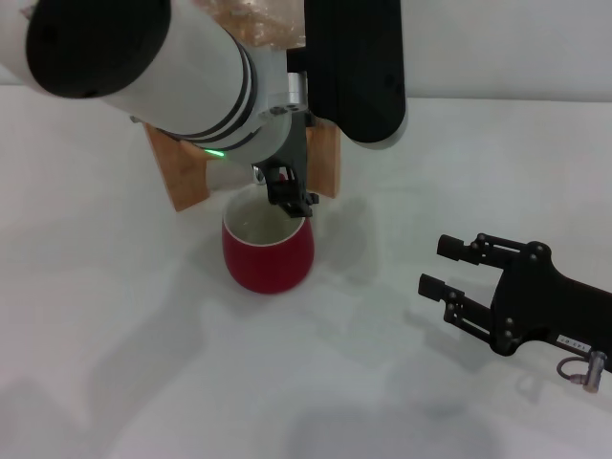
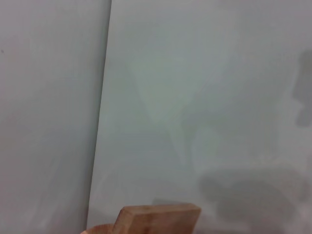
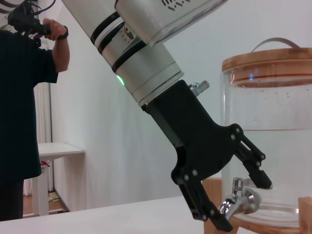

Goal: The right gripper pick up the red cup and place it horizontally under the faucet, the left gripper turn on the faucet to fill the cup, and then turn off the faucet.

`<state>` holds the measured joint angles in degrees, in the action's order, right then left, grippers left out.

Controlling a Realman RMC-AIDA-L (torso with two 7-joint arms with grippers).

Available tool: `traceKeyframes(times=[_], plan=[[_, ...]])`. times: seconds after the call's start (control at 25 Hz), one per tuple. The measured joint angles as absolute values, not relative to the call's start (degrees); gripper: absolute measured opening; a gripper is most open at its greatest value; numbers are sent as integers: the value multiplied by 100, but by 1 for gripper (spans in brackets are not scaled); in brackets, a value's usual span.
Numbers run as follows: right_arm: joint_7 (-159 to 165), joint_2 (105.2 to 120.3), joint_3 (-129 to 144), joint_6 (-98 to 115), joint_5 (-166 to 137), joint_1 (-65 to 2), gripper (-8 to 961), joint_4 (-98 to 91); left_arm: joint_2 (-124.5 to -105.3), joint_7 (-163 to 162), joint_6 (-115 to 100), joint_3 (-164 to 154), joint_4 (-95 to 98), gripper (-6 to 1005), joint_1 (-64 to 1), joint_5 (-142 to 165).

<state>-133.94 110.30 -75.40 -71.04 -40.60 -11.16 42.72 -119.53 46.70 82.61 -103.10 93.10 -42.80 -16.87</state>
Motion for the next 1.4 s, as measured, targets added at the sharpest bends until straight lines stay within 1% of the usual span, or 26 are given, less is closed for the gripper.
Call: traceKeyframes(times=[0.4,0.56,0.64,0.76,0.8,0.88,1.16,1.4], plan=[[-13395,11027,-7543,-7110,-4060,-1116,467,4257,-11953,4689,8261,-10441,9538,887,-4208,-1834],[-13394,11018,-7555,-7112,-4059,-1104,467,4249,-11951,4698,8360,-10418,9951,887,-3979,-2114],[-13395,11009,-7569,-7118,-4053,-1078,467,4245,-11944,4715,8381,-10307,10220,887,-3694,-2250],[-13395,11007,-7619,-7166,-4055,-1035,467,4241,-11940,4784,8286,-9931,10628,887,-3094,-2631],[-13395,11007,-7619,-7166,-4055,-1035,467,4241,-11938,4814,8208,-9675,10788,887,-2795,-2944],[-13394,11007,-7672,-7215,-4057,-998,468,4235,-11934,4836,8105,-9317,10943,887,-2448,-3415],[-13348,11003,-7718,-7268,-4065,-974,471,4235,-11924,5128,7695,-7758,10972,887,-1154,-5599],[-13228,11003,-7777,-7274,-4064,-982,474,4235,-11925,5737,7736,-6971,10113,887,-593,-7115]])
